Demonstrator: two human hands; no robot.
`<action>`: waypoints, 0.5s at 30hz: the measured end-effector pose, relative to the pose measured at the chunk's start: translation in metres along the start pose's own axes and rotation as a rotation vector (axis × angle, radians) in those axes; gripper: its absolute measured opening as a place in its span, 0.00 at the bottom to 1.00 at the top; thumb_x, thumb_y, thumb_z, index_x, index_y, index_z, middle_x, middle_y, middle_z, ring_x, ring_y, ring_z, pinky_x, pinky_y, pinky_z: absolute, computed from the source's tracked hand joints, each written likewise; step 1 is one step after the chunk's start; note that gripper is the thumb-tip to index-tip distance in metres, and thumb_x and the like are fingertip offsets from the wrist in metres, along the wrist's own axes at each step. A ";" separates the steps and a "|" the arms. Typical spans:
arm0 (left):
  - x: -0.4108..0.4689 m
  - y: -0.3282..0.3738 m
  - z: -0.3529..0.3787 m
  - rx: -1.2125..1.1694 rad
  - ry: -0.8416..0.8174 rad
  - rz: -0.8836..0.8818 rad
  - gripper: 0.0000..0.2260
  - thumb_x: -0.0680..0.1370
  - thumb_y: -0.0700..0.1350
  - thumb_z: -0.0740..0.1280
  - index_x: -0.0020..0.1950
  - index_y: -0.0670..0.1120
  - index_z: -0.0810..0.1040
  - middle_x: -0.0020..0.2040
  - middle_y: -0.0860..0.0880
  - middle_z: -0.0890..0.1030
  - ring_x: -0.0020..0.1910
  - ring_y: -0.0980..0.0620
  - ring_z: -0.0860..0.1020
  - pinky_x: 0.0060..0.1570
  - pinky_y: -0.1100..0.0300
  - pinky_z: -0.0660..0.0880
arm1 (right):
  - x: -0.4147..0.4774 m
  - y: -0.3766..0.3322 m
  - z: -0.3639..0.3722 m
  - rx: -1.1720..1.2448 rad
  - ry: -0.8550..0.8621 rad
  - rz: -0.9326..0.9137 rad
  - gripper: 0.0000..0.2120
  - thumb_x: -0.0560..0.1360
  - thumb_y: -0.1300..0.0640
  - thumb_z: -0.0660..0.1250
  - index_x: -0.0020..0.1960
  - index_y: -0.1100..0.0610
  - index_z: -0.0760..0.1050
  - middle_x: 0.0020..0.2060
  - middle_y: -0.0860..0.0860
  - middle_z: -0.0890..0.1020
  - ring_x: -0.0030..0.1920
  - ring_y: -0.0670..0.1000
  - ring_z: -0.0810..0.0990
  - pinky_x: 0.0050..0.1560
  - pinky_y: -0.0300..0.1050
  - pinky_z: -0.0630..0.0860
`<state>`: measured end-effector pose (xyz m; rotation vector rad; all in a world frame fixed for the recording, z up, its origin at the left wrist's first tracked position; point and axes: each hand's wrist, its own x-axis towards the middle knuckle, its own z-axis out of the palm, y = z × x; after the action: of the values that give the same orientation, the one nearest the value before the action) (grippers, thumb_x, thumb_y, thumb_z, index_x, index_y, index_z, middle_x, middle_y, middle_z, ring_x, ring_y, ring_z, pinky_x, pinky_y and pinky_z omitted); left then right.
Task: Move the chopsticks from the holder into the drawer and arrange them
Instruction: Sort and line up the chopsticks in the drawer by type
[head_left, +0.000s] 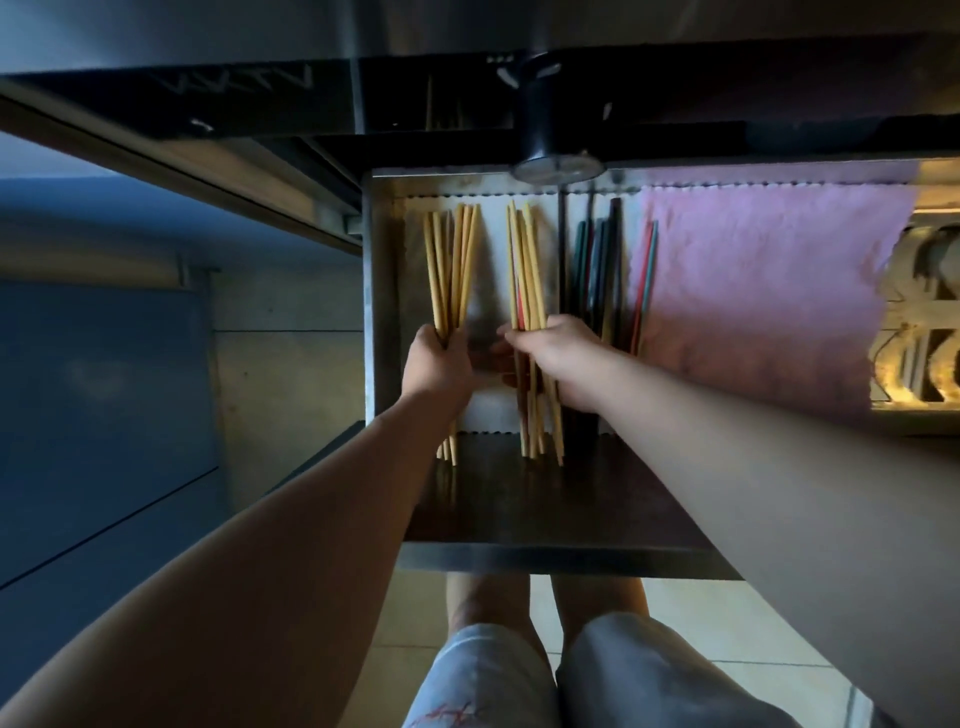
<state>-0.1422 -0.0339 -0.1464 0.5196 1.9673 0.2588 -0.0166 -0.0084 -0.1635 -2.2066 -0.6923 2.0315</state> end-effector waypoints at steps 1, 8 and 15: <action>0.001 0.001 -0.001 0.019 0.015 0.004 0.09 0.82 0.47 0.61 0.57 0.43 0.73 0.45 0.46 0.77 0.44 0.45 0.78 0.42 0.54 0.73 | 0.001 -0.002 0.004 -0.012 0.032 0.003 0.20 0.73 0.48 0.71 0.61 0.56 0.77 0.54 0.53 0.82 0.54 0.56 0.80 0.58 0.52 0.77; 0.009 0.002 -0.016 0.123 -0.004 -0.042 0.20 0.78 0.36 0.60 0.71 0.42 0.68 0.64 0.42 0.76 0.64 0.41 0.74 0.61 0.54 0.71 | 0.009 -0.007 0.030 -0.141 0.104 -0.067 0.18 0.73 0.53 0.72 0.60 0.56 0.76 0.49 0.53 0.81 0.47 0.52 0.79 0.37 0.40 0.75; 0.007 -0.003 -0.025 0.170 -0.037 -0.026 0.30 0.77 0.33 0.61 0.78 0.45 0.58 0.73 0.43 0.69 0.72 0.43 0.67 0.68 0.54 0.65 | 0.005 -0.011 0.039 -0.375 0.110 -0.128 0.15 0.76 0.50 0.68 0.58 0.57 0.73 0.39 0.50 0.75 0.35 0.47 0.72 0.28 0.39 0.63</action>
<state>-0.1674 -0.0321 -0.1422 0.6034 1.9681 0.0657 -0.0570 -0.0068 -0.1698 -2.3640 -1.2534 1.8243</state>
